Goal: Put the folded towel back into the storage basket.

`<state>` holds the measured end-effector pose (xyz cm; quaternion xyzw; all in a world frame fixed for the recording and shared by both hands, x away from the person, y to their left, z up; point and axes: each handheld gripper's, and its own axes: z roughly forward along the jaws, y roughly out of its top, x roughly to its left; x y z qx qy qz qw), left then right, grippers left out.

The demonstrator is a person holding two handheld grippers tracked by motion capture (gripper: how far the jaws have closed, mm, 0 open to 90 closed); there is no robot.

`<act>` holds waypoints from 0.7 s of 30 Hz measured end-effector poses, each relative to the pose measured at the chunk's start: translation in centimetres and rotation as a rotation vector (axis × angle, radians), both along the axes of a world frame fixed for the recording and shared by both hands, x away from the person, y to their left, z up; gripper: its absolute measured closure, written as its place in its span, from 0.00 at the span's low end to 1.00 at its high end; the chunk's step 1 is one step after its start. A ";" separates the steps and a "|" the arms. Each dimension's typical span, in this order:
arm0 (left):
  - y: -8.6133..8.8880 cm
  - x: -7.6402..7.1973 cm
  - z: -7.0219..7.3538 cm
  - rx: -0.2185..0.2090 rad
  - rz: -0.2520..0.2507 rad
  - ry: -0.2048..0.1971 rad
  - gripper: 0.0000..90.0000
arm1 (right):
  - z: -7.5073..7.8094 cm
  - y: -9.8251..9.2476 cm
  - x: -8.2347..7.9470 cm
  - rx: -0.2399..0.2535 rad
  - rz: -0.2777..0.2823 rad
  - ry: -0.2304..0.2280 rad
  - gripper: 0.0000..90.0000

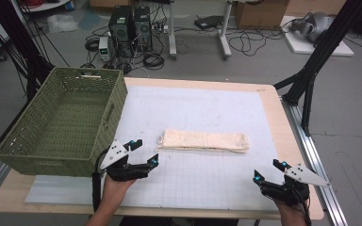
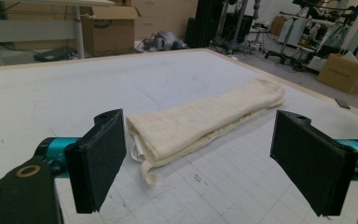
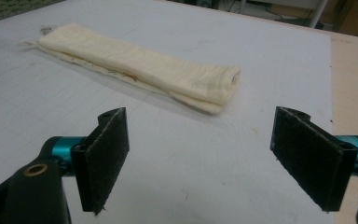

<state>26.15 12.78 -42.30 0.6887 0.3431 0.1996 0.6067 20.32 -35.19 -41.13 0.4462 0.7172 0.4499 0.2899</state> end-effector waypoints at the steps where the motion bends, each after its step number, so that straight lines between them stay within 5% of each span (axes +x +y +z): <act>1: 0.0 0.0 0.0 0.000 0.000 0.000 0.20 | 0.0 0.0 0.1 0.001 0.001 0.000 0.20; 15: 0.0 0.1 -0.3 -0.012 -0.007 0.021 0.20 | -0.1 0.0 0.3 0.023 0.013 0.003 0.20; 21: 0.2 0.2 -0.2 0.025 0.001 0.008 0.20 | 0.1 0.6 0.1 0.020 0.022 -0.006 0.20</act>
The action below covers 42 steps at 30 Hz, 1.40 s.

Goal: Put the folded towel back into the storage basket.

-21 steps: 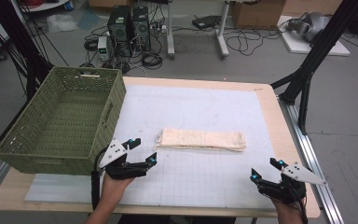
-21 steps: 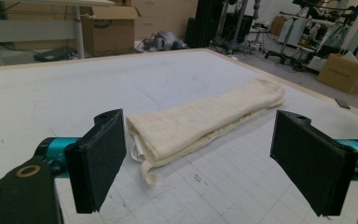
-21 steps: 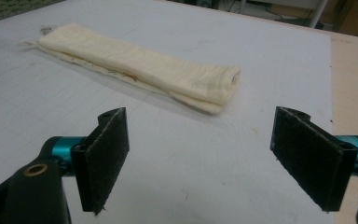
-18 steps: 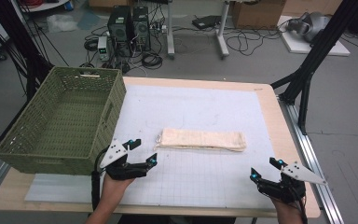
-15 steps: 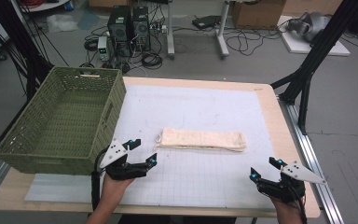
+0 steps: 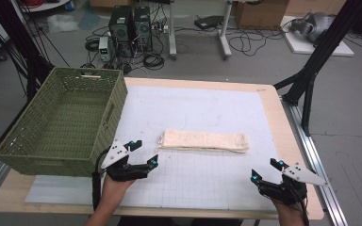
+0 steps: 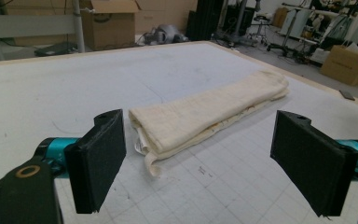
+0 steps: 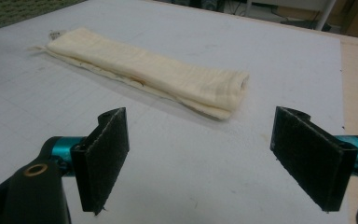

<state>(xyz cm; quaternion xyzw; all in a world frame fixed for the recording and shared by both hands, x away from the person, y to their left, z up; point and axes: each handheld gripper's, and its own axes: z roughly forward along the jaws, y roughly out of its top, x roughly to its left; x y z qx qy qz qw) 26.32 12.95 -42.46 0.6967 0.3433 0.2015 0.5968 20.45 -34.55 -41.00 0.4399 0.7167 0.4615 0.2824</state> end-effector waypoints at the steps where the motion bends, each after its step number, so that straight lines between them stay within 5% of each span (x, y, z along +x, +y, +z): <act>1: 0.0 0.1 0.0 -0.007 0.009 0.008 0.20 | 0.0 0.1 -0.1 -0.002 0.004 0.003 0.20; 4: -0.3 0.6 -0.2 0.000 0.022 0.037 0.20 | -0.1 0.3 -0.3 -0.037 0.027 0.001 0.20; 13: -1.0 1.2 0.1 -0.033 0.030 0.071 0.21 | 0.0 -0.2 -0.3 -0.014 0.026 -0.005 0.20; 33: -2.1 3.3 2.0 -0.026 -0.009 0.070 0.21 | 0.0 -0.5 -0.2 0.000 0.005 -0.004 0.20; 42: -3.6 4.7 2.7 0.002 -0.015 0.102 0.20 | 0.1 -0.5 -0.2 -0.001 0.006 -0.006 0.20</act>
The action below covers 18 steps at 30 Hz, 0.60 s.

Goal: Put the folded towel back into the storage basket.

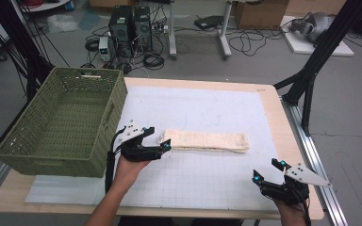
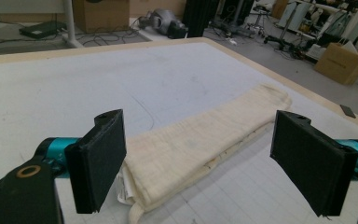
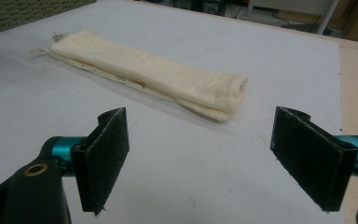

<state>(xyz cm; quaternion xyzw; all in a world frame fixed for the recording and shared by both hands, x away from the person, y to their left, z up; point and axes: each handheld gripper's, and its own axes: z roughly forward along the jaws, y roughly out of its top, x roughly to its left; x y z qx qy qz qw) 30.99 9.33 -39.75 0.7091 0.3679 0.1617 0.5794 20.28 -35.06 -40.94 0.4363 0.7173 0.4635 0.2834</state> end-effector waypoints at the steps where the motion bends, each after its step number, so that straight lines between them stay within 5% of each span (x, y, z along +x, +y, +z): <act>1: -0.2 0.2 0.1 0.004 0.001 0.003 0.20 | 0.0 0.0 0.1 0.001 0.002 0.000 0.20; 15: -1.1 2.7 -1.1 0.088 0.073 0.094 0.23 | -0.2 0.1 0.4 0.003 -0.003 0.005 0.20; 17: -1.4 3.2 -1.8 0.167 0.130 0.129 0.27 | -0.1 0.1 0.5 0.006 -0.006 0.005 0.20; 18: -1.4 3.2 -1.8 0.167 0.130 0.129 0.29 | -0.2 0.1 0.5 0.005 -0.007 0.003 0.20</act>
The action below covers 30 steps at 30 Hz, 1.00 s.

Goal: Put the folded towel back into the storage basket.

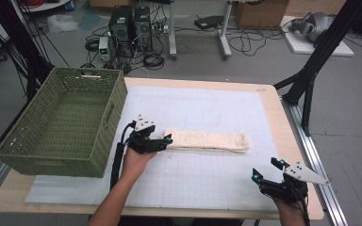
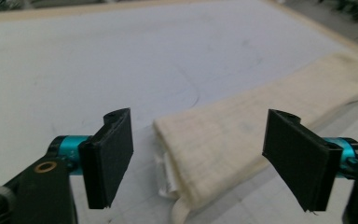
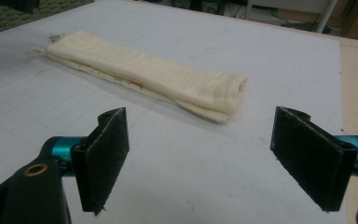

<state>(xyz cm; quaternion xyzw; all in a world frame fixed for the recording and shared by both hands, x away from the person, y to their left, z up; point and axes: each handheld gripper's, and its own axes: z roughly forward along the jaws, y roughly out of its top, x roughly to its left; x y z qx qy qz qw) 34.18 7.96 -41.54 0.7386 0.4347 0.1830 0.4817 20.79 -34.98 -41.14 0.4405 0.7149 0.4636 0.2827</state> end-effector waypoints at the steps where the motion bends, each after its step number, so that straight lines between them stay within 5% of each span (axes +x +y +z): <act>1: -0.1 0.1 -0.2 0.021 0.008 0.025 0.29 | 0.0 0.0 0.0 0.000 0.000 0.000 0.20; 8: -0.6 1.4 -1.8 0.051 0.038 0.142 0.38 | 0.0 0.0 -0.1 0.002 0.002 0.003 0.20; 14: -1.6 1.9 -3.0 0.092 0.042 0.182 0.45 | 0.0 -0.2 0.1 -0.001 0.005 -0.002 0.20; 15: -2.1 1.7 -3.1 0.139 0.033 0.152 0.47 | 0.0 -0.2 0.0 0.000 0.004 0.001 0.20; 18: -2.2 1.4 -3.1 0.155 0.026 0.140 0.50 | 0.0 -0.2 0.0 0.003 0.002 -0.001 0.20; 19: -2.4 1.2 -3.1 0.159 0.021 0.130 0.61 | 0.0 -0.3 0.1 0.003 0.001 -0.001 0.20; 20: -2.6 0.8 -3.1 0.175 -0.003 0.113 0.61 | 0.0 -0.3 0.1 0.003 0.001 -0.001 0.20; 21: -3.0 0.5 -3.1 0.205 -0.029 0.082 0.78 | -0.1 -0.3 0.1 0.005 -0.002 0.006 0.20; 24: -3.7 0.1 -2.9 0.282 -0.064 0.034 0.89 | -0.1 -0.2 0.1 0.005 0.000 0.002 0.20; 30: -3.0 0.4 -2.7 0.252 -0.067 0.041 0.92 | -0.4 0.1 0.4 -0.008 -0.014 0.011 0.20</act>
